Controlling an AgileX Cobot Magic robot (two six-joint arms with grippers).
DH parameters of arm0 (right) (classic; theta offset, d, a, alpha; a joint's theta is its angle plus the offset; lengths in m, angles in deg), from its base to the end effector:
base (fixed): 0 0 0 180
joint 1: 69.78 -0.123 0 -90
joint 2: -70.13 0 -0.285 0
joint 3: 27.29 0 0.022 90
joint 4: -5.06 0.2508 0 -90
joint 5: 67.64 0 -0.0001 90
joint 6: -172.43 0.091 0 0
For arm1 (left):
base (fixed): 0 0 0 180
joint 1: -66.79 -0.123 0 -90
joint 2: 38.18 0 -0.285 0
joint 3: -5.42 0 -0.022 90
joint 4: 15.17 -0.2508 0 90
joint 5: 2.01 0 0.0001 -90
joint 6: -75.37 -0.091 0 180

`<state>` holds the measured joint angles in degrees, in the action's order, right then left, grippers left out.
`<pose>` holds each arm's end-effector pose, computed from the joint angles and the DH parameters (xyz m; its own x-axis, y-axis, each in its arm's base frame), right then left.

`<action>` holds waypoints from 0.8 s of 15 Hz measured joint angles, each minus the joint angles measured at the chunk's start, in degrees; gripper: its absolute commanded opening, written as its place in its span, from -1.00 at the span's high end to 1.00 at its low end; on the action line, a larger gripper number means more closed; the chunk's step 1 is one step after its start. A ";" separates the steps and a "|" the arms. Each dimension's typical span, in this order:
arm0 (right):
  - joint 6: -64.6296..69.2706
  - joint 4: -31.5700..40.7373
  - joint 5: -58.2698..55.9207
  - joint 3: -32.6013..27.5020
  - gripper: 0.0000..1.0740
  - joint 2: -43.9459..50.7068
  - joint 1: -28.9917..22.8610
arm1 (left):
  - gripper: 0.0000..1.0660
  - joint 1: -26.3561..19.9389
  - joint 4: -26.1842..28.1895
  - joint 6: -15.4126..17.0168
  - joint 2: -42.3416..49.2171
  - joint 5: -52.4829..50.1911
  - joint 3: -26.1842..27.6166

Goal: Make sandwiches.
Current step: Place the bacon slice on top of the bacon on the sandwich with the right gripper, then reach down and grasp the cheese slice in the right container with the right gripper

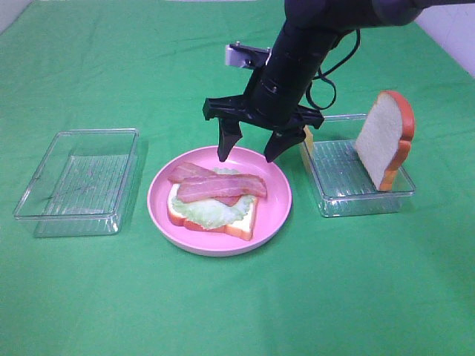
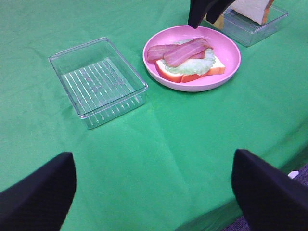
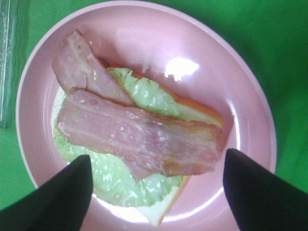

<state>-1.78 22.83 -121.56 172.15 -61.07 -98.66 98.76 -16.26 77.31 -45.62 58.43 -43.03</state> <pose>0.3854 0.2382 0.1800 -0.9578 -0.2144 -0.1915 -0.2656 0.9148 0.3043 -0.0041 0.0043 0.2783 -0.3887 0.2138 -0.8962 0.5075 0.8616 -0.0146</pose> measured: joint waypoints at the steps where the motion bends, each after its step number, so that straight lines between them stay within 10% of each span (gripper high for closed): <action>1: 0.00 -2.06 -3.55 2.75 -0.36 0.00 0.00 | -0.56 0.00 0.00 0.00 0.00 0.00 0.00; 7: 1.03 -16.44 -15.24 17.53 -0.27 0.06 1.83 | -0.56 0.00 0.00 0.00 0.00 0.00 0.00; 12: 1.49 -15.64 -15.53 17.93 -0.05 -1.43 7.22 | -0.56 0.00 0.00 0.00 0.00 0.00 0.00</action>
<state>-0.29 7.18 -137.09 190.08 -62.50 -91.44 98.76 -16.26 77.31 -45.62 58.43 -43.03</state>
